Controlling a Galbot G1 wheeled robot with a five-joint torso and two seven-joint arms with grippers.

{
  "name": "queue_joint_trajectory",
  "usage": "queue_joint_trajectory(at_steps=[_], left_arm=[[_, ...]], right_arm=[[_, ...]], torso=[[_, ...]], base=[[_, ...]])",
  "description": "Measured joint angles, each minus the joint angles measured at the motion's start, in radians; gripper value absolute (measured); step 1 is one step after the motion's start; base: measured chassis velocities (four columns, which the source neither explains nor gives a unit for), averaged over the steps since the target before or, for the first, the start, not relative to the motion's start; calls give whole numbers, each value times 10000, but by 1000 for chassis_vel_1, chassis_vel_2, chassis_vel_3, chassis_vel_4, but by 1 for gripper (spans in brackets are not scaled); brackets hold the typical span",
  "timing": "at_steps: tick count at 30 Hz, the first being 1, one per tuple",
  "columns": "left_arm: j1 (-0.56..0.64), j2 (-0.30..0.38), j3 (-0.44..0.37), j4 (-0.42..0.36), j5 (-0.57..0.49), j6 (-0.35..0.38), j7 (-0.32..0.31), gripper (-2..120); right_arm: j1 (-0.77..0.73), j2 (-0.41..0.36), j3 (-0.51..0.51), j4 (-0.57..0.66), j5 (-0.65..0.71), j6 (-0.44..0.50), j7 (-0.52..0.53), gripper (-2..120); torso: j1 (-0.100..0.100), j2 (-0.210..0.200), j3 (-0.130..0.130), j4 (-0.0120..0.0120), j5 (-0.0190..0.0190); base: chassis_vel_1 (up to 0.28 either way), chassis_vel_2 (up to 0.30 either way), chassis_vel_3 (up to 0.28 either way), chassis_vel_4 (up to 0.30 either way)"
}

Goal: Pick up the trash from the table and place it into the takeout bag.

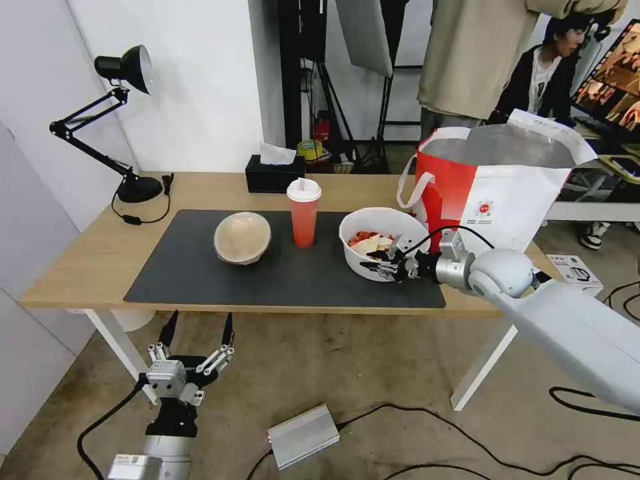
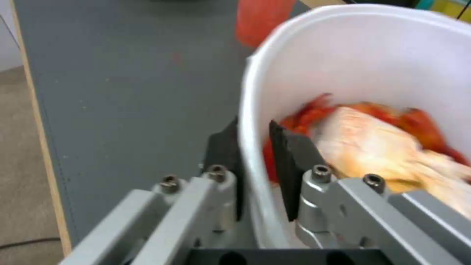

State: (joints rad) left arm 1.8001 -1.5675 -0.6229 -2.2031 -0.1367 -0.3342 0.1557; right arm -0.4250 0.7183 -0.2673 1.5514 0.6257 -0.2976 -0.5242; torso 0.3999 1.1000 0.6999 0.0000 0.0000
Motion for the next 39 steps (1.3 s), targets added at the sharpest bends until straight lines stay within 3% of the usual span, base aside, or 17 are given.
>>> queue_joint_trajectory(at_steps=[5,25,39], left_arm=[[-19,19,-14,35,-8,6,3,100],[-105,39,-10,189,-53,5,16,100],[-160,11,-1,257,-76,-12,19,100]], right_arm=[[1,42,-4,-60,-66,1,8,0],[78,131,-62,-179,-187,14,-10,0],[49,-193,11,936,-461,-17,21,0]], torso=[[0,0,-1,-3,-1],[0,1,1,-1,1],[3,-2,2,1,1]], base=[[0,0,0,0],[0,0,0,0],[0,0,0,0]])
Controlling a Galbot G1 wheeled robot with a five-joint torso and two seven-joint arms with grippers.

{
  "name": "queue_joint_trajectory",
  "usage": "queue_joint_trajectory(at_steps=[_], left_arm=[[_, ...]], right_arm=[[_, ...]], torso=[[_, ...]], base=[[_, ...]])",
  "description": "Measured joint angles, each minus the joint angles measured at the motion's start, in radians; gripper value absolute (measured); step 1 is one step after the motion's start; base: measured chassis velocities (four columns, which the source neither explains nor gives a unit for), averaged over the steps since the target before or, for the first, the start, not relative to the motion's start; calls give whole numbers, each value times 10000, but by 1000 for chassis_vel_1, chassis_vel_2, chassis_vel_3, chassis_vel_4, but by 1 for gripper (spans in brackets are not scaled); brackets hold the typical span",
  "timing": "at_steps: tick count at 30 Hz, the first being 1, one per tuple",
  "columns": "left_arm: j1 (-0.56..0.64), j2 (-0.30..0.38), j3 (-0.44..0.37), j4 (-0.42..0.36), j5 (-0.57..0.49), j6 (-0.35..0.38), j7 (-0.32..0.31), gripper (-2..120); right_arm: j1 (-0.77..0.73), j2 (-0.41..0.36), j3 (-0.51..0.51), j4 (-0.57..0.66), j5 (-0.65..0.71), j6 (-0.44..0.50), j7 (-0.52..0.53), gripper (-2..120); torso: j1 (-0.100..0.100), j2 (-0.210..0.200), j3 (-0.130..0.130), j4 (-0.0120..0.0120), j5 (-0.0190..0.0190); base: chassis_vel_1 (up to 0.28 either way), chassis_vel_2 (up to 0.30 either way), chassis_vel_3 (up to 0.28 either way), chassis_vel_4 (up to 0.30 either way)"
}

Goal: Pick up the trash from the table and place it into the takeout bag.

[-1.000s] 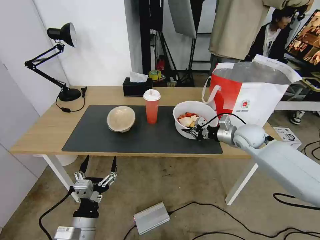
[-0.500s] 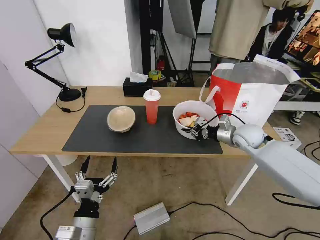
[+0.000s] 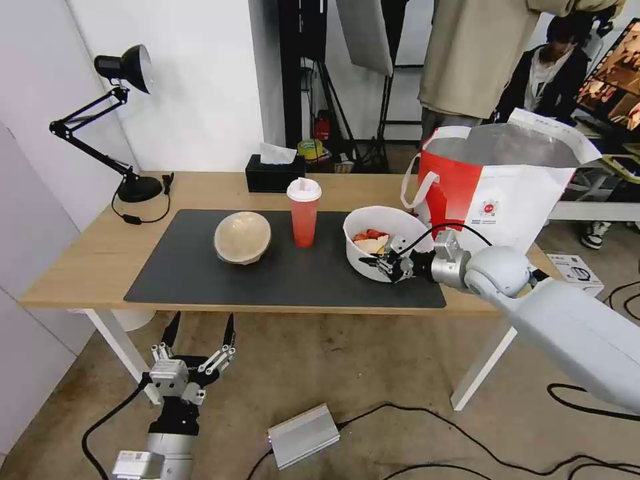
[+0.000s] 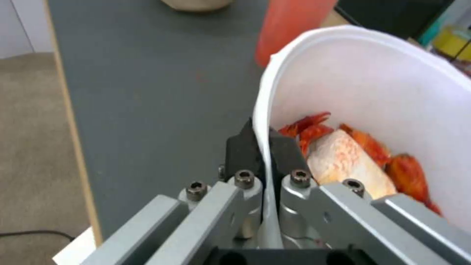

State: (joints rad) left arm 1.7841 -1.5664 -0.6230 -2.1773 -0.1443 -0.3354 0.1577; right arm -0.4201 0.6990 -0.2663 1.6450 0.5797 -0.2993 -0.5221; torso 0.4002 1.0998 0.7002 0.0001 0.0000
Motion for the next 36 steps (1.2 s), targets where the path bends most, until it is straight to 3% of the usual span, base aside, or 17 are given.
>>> queue_joint_trajectory(at_steps=[20,36], left_arm=[[-32,258,-295,52,-318,247,8,100],[-55,317,-104,106,-270,158,32,100]], right_arm=[[135,-63,32,921,-190,164,76,0],[-353,-1043,870,2870,-206,162,207,0]], torso=[[-2,2,-1,0,-1],[-3,2,-2,-2,0]], base=[[0,0,0,0],[0,0,0,0]])
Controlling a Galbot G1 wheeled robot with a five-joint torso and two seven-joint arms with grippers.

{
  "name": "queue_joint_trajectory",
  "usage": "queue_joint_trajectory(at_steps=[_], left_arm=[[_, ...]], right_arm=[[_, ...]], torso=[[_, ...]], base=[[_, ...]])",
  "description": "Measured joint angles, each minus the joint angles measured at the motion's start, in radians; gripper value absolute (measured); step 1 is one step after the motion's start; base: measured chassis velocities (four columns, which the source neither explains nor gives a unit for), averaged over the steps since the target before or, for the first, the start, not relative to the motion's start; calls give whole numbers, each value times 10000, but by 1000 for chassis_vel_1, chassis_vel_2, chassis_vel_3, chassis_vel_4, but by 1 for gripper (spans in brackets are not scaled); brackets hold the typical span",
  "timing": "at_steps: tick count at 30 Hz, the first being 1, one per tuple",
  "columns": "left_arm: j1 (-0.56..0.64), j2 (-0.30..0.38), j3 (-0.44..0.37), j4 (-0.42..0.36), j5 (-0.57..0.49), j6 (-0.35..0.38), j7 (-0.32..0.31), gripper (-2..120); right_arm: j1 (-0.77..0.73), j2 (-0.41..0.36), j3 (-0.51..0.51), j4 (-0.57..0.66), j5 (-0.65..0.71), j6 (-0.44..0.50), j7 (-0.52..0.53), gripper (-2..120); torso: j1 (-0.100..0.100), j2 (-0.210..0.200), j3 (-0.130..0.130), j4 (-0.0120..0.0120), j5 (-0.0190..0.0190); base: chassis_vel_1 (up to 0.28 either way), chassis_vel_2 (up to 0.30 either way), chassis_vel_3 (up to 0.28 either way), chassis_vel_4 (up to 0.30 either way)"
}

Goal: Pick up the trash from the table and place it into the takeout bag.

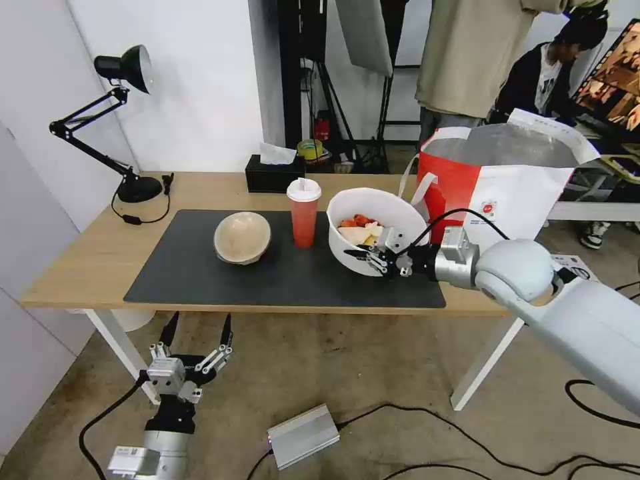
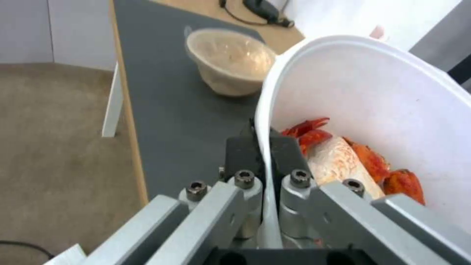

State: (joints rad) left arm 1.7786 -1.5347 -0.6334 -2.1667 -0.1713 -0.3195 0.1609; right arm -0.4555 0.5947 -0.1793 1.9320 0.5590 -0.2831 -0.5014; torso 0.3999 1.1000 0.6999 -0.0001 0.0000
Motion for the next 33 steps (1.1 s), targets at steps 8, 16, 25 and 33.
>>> queue_joint_trajectory(at_steps=[8,16,25,33], left_arm=[[103,-15,28,-127,174,-18,6,100],[263,9,19,-202,301,-182,7,100],[364,56,75,-307,423,-221,9,100],[459,64,194,-360,581,-399,19,100]], right_arm=[[-314,-401,1073,785,59,75,-93,0],[-561,-732,2405,1002,302,197,-185,0],[-1367,-1081,4339,1120,794,250,-296,0],[-2202,-1703,6331,1145,1335,286,-362,0]], torso=[[0,0,0,1,0],[0,0,0,2,0],[0,0,0,1,1],[0,0,0,0,0]], base=[[0,0,0,0],[0,0,0,0],[0,0,0,0],[0,0,0,0]])
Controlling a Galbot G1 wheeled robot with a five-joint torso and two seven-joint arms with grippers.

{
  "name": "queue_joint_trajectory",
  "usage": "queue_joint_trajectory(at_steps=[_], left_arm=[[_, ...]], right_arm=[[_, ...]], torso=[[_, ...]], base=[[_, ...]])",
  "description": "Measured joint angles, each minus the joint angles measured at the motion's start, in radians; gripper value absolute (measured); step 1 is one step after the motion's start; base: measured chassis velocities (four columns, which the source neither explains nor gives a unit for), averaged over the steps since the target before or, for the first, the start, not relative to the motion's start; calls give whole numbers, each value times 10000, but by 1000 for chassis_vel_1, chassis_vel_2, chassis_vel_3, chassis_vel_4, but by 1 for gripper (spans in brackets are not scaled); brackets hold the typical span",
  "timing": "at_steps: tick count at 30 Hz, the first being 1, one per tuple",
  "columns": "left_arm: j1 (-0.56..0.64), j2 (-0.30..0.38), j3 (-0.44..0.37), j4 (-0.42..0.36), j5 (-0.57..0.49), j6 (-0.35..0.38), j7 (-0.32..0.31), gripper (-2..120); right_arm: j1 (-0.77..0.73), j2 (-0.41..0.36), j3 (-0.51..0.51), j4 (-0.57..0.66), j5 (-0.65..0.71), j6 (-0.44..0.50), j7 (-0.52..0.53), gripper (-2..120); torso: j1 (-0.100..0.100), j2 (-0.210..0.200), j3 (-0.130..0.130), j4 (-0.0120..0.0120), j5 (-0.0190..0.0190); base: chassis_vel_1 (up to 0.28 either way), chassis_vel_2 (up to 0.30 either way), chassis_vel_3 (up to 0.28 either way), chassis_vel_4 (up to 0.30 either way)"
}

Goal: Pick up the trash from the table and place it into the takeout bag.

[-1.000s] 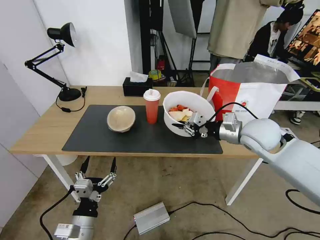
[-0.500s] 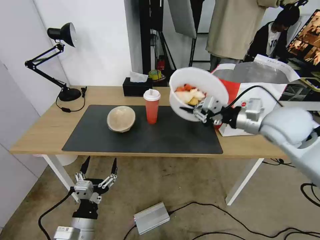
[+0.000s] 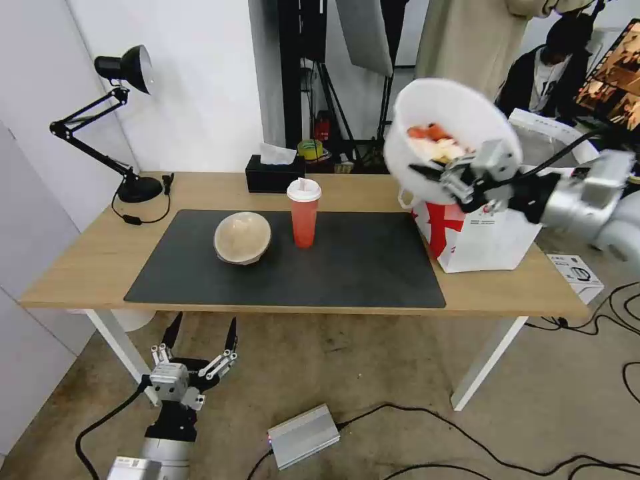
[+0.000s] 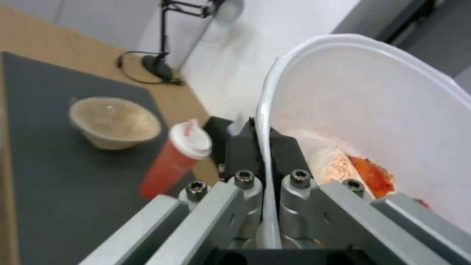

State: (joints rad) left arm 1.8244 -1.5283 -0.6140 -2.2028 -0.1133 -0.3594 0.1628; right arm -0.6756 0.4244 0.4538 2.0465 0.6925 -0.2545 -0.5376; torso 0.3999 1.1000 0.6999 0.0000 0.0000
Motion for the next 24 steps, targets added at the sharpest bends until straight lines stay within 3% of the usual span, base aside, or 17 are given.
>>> queue_joint_trajectory(at_steps=[10,24], left_arm=[[89,0,191,-91,78,-110,22,100],[111,-52,265,-174,134,-110,94,100]], right_arm=[[-650,-469,1077,-238,278,118,-23,0],[584,-691,519,-1838,321,391,-173,0]], torso=[[0,0,1,0,0],[1,0,1,0,0]], base=[[0,0,0,0],[0,0,0,0]])
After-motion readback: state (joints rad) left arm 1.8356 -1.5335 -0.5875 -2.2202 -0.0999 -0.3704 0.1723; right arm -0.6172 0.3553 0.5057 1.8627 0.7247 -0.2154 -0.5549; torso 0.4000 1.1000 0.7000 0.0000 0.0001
